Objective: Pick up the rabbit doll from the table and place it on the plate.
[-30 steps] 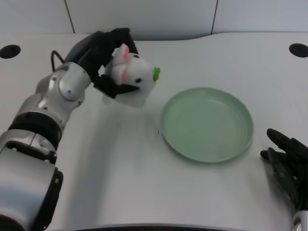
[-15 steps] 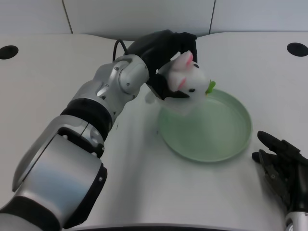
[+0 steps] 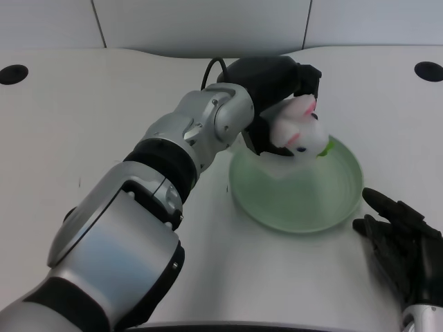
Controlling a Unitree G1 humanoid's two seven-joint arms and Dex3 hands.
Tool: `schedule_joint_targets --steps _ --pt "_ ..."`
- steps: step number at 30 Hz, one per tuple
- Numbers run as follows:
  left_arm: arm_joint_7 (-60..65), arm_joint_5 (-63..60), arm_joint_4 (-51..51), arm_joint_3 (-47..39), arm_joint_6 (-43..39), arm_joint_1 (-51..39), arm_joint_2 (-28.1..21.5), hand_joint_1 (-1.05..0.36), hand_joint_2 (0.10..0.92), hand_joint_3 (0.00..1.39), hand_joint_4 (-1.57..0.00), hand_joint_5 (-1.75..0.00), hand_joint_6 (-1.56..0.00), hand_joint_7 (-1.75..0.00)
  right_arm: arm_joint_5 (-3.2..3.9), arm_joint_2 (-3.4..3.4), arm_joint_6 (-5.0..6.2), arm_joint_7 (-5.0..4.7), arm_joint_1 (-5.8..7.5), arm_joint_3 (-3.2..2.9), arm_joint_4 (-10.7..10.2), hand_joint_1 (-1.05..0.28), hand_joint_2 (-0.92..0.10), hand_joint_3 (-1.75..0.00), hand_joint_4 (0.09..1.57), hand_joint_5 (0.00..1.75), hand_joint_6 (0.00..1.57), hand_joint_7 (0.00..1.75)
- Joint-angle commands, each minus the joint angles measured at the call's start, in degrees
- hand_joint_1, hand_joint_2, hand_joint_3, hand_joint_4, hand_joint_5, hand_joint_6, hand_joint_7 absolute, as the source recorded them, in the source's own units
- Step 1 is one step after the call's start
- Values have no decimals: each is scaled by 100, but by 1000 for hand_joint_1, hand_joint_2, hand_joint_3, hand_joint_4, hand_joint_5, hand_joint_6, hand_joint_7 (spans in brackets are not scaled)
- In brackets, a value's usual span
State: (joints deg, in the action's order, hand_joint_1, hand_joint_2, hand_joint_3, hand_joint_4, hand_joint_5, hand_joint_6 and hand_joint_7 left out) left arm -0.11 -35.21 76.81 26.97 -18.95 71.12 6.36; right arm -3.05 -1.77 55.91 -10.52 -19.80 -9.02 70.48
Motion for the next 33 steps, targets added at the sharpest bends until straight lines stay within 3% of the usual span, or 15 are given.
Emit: schedule_joint_targets --steps 1,5,9,11,12,13,15,18,19,20,23,27,30,32,33 --pt "-72 -21 40 30 18 140 74 -306 310 1215 -1043 -1746 -914 -1746 97 69 44 85 64 -73 22 -332 -921 -286 644 862 898 6" --pt "24 -108 38 117 -40 129 120 -369 363 1059 -1005 -1746 -890 -1746 158 69 9 229 67 -110 -2 -328 -921 -296 620 879 883 0" --pt "22 -150 46 181 -18 126 112 -400 432 927 -955 -1746 -825 -1746 120 133 82 371 71 -92 12 -304 -921 -316 593 895 871 0" --pt "-95 -67 53 112 -52 99 105 -392 466 846 -905 -1746 -766 -1746 224 116 65 535 69 -160 37 -310 -921 -314 592 906 875 3" --pt "-174 -18 59 71 -84 78 96 -414 487 783 -857 -1746 -717 -1746 259 101 62 578 70 -190 42 -314 -921 -311 596 913 876 4" --pt "-273 19 65 42 -91 71 87 -463 565 605 -779 -1746 -643 -1746 243 107 58 563 72 -187 48 -313 -921 -305 603 921 877 4" --pt "-390 32 72 38 -93 72 70 -566 723 264 -522 -1698 -456 -1613 195 129 52 529 75 -167 56 -319 -921 -304 602 926 874 2" --pt "-341 -104 80 158 3 92 62 -673 823 47 -311 -1308 -391 -1032 291 102 49 665 73 -215 53 -320 -921 -307 594 928 877 4" --pt "-297 -189 81 240 19 101 50 -686 832 29 -285 -1255 -384 -965 231 124 92 621 74 -190 60 -317 -921 -306 594 929 878 5" --pt "-266 -248 80 299 23 105 39 -721 843 21 -165 -1163 -275 -876 170 145 127 571 76 -164 65 -312 -921 -309 594 931 879 6" --pt "-181 -387 80 426 38 101 11 -790 863 9 -19 -843 -53 -753 117 151 80 514 92 -126 32 -330 -921 -313 587 931 877 4" --pt "-274 -464 85 532 197 133 22 -799 882 6 0 -369 -1 -488 277 97 91 678 107 -191 0 -322 -921 -304 598 951 875 8" --pt "-309 -464 77 537 241 136 28 -799 885 4 1 -259 1 -379 175 140 124 590 107 -146 19 -316 -921 -300 590 953 868 4" --pt "-319 -463 75 530 253 134 28 -799 887 3 1 -263 1 -355 191 155 113 636 106 -153 33 -315 -921 -300 586 957 861 2" --pt "-319 -456 73 523 245 129 22 -799 886 3 1 -273 1 -352 254 142 87 715 100 -184 36 -316 -921 -301 581 956 860 2"
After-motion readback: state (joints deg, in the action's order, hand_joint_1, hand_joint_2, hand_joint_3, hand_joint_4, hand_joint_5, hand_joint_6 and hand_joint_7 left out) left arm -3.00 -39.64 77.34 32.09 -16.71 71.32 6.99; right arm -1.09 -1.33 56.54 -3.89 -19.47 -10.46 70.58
